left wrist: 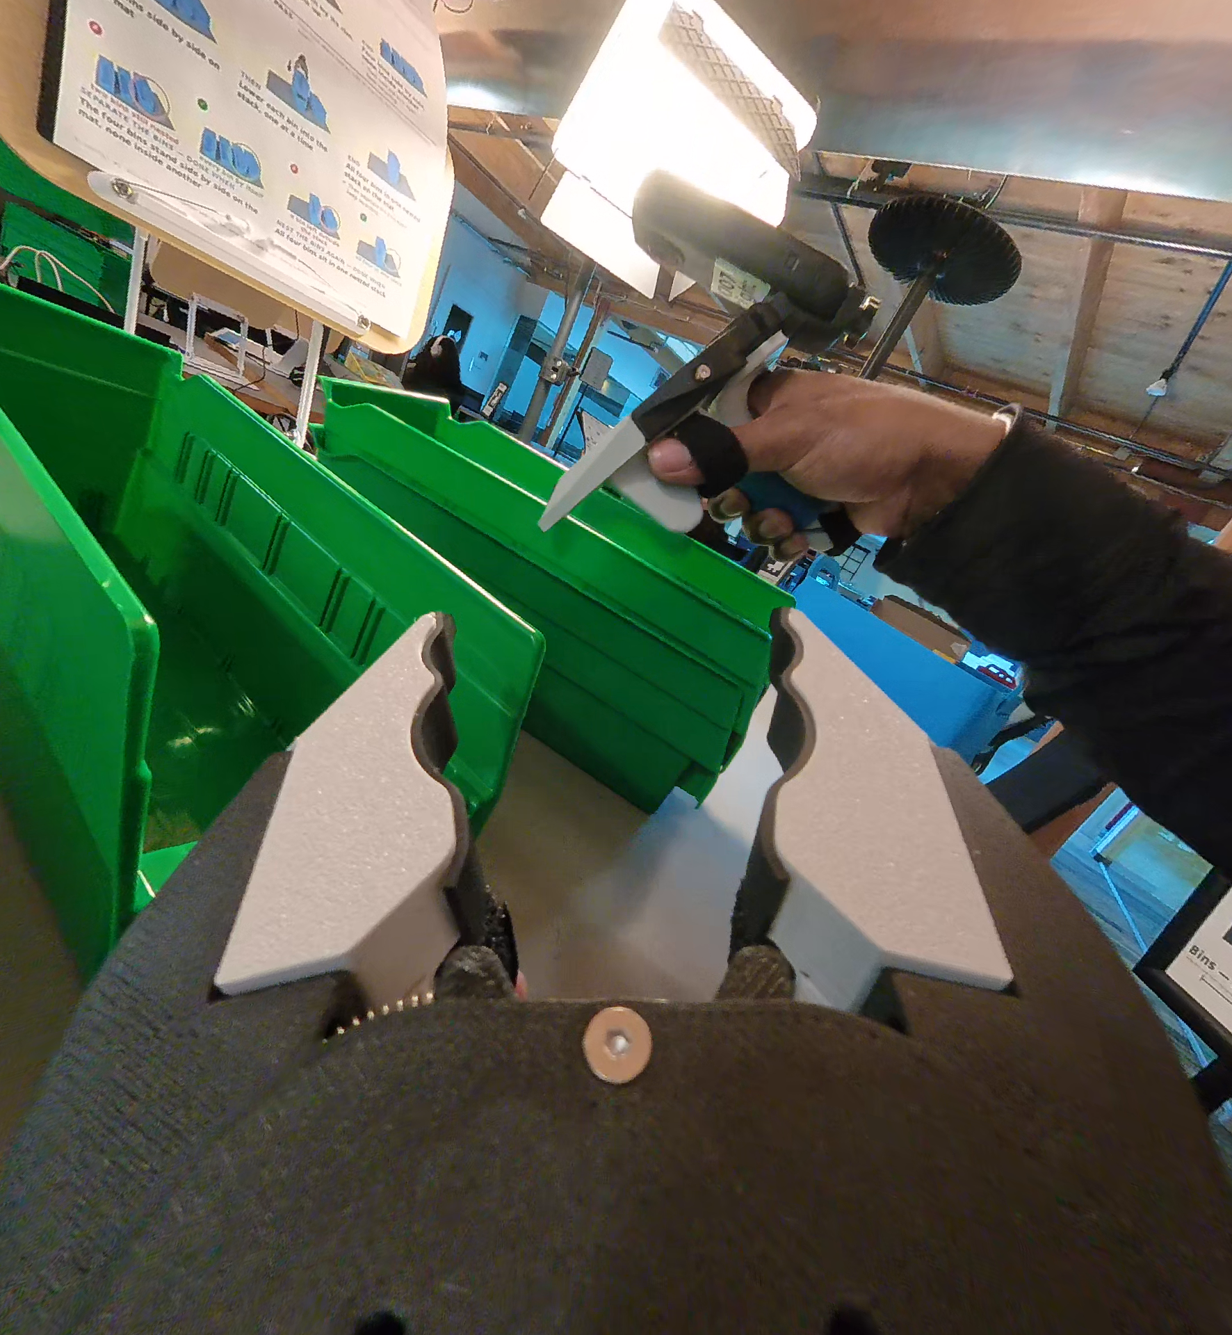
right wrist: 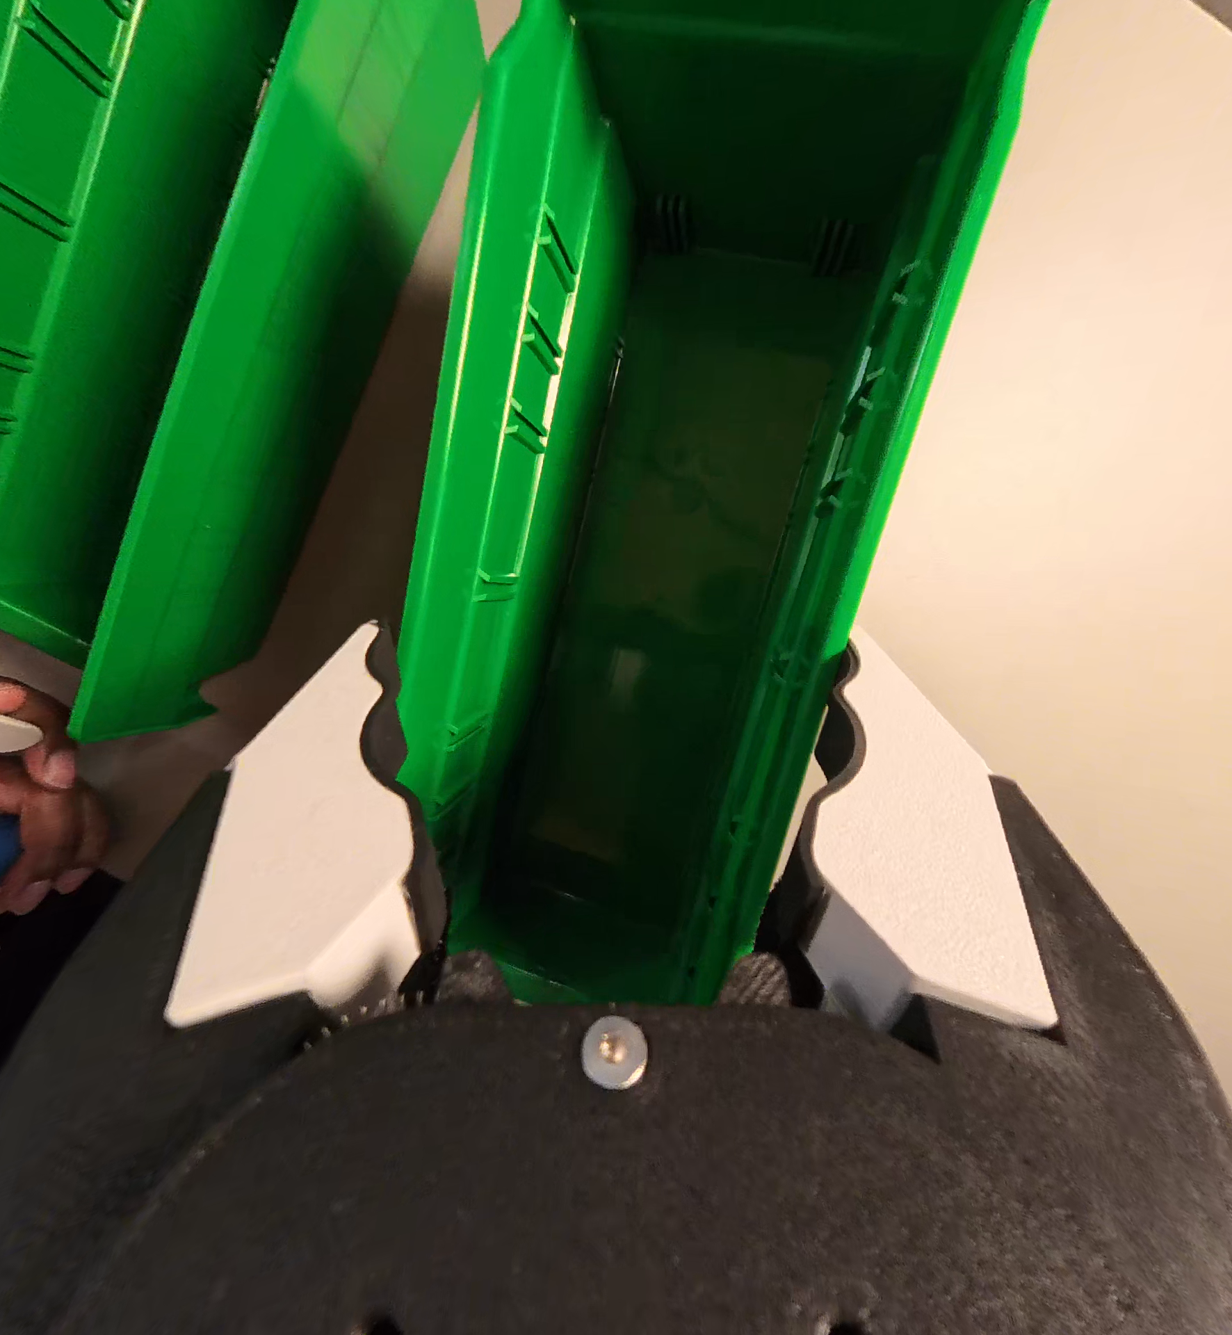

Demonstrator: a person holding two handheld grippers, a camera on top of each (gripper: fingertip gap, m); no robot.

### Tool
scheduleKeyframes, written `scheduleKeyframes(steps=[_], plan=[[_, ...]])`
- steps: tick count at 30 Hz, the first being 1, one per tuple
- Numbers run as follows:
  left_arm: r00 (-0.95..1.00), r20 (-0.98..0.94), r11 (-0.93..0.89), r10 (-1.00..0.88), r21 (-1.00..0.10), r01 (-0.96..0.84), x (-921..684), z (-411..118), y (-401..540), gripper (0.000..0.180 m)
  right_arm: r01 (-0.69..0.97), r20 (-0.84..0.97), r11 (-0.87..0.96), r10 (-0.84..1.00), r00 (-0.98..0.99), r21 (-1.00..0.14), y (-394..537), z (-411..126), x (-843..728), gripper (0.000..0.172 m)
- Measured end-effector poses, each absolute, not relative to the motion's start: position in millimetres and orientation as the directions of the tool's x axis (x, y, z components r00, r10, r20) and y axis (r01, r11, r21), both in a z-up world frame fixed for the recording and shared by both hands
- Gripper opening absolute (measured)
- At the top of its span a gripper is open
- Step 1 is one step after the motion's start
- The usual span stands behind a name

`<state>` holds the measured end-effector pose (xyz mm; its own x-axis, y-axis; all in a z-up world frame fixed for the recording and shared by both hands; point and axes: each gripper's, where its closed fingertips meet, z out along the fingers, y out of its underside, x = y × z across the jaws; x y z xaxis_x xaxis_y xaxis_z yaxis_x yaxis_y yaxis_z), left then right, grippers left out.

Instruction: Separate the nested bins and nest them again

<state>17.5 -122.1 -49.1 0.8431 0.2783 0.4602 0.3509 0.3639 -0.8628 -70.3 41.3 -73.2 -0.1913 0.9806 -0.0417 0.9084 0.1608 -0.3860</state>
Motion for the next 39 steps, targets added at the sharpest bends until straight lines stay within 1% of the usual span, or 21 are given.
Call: scheduleKeyframes(steps=[4, 6, 8, 10, 12, 13, 14, 16, 24, 29, 32, 39], plan=[[0.843, 0.46, 0.364, 0.279, -0.863, 0.35, 18, -49, -122, 0.087, 0.923, -0.046, 0.13, 0.987, -0.157, -0.362, 48, -75, -68, 0.124], [0.843, 0.46, 0.365, 0.278, -0.863, 0.35, 18, -49, -122, 0.087, 0.93, -0.014, 0.134, 0.989, -0.148, -0.343, 54, -78, -67, 0.137], [0.843, 0.46, 0.365, 0.278, -0.863, 0.35, 18, -49, -122, 0.086, 0.933, -0.018, 0.139, 0.988, -0.153, -0.332, 52, -81, -65, 0.142], [0.844, 0.459, 0.365, 0.278, -0.863, 0.35, 18, -49, -122, 0.086, 0.935, -0.001, 0.146, 0.988, -0.155, -0.322, 53, -84, -64, 0.143], [0.843, 0.46, 0.365, 0.277, -0.862, 0.35, 18, -49, -122, 0.086, 0.936, 0.026, 0.157, 0.987, -0.156, -0.315, 55, -84, -65, 0.138], [0.843, 0.46, 0.366, 0.277, -0.862, 0.35, 18, -49, -122, 0.086, 0.936, 0.046, 0.161, 0.987, -0.155, -0.314, 57, -83, -65, 0.128], [0.843, 0.46, 0.366, 0.277, -0.862, 0.351, 18, -49, -122, 0.086, 0.935, 0.044, 0.162, 0.987, -0.156, -0.316, 57, -82, -66, 0.124], [0.843, 0.462, 0.365, 0.276, -0.862, 0.353, 18, -49, -122, 0.086, 0.935, 0.031, 0.16, 0.987, -0.158, -0.318, 55, -81, -66, 0.12], [0.84, 0.468, 0.366, 0.273, -0.859, 0.359, 17, -49, -122, 0.086, 0.925, 0.003, 0.16, 0.986, -0.17, -0.344, 49, -78, -69, 0.113], [0.839, 0.47, 0.364, 0.273, -0.858, 0.363, 17, -50, -122, 0.086, 0.915, 0.037, 0.192, 0.981, -0.191, -0.354, 47, -73, -70, 0.106], [0.839, 0.472, 0.365, 0.272, -0.857, 0.364, 16, -50, -122, 0.086, 0.907, 0.049, 0.206, 0.978, -0.202, -0.368, 44, -67, -70, 0.105], [0.839, 0.47, 0.365, 0.274, -0.858, 0.361, 17, -50, -122, 0.086, 0.89, 0.018, 0.208, 0.975, -0.219, -0.405, 37, -56, -69, 0.102]])
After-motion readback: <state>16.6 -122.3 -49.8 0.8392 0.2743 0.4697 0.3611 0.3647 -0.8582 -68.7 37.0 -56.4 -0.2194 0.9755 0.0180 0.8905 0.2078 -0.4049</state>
